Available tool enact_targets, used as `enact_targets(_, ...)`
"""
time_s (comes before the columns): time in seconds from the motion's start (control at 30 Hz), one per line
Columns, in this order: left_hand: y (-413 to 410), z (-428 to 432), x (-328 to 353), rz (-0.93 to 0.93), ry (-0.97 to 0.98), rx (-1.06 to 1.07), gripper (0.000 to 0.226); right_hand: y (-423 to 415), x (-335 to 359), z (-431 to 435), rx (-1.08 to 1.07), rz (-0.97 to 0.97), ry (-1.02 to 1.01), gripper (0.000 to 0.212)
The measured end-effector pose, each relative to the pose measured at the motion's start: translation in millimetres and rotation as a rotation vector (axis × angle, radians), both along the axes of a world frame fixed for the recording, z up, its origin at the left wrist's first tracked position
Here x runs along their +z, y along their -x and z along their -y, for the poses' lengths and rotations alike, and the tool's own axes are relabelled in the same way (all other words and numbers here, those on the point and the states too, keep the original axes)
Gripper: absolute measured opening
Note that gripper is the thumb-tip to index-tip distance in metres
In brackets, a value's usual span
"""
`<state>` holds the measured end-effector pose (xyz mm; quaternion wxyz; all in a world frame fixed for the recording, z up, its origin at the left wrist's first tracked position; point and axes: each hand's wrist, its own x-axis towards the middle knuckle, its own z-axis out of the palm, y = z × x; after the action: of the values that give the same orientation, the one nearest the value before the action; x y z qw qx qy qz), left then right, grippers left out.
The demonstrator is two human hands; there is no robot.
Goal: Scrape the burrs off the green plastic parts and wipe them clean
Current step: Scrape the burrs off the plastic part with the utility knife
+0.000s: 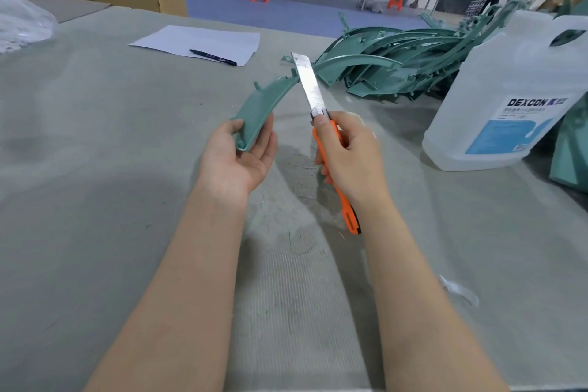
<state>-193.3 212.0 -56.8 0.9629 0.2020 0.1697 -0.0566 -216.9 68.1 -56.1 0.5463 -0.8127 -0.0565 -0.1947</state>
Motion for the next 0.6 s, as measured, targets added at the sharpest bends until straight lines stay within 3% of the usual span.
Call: enact_targets(0.6, -0.5, 0.2, -0.9, 0.001, -0.004, 0.011, 0.019, 5.6, 2.3, -2.9, 0.133, -0.065, -0.006, 0.018)
